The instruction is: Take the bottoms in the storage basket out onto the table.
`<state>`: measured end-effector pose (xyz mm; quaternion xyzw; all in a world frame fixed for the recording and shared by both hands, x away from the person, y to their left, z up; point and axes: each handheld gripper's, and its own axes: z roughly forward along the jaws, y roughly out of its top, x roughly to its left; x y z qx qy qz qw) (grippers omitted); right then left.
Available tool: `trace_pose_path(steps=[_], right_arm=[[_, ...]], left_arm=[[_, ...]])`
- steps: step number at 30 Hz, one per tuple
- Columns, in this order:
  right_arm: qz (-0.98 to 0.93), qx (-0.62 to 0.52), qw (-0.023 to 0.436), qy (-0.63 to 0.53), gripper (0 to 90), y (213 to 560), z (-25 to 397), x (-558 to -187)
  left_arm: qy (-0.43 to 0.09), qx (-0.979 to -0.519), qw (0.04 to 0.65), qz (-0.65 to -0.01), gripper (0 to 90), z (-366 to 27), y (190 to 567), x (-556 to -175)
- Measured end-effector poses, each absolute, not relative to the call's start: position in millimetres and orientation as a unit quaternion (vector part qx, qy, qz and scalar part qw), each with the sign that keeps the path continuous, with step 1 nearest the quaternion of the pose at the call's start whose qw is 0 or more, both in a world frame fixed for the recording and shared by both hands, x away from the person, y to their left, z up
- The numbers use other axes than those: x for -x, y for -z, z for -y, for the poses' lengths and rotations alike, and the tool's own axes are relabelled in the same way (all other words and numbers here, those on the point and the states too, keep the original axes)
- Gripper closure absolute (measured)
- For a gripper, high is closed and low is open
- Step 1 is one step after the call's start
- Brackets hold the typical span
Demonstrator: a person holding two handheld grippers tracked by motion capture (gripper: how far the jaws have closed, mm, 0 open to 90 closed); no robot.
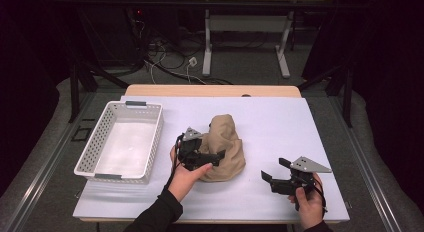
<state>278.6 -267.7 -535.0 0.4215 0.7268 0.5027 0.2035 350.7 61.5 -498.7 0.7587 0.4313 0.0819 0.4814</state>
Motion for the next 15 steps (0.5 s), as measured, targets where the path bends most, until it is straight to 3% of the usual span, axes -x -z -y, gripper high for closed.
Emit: trace_pose_path(steps=[15], right_arm=[[-0.727,-0.421,0.204,-0.502,14.1,535,268,-277]], left_arm=[[-0.082,-0.748,0.494,-0.436,0.6,-82,489,-348]])
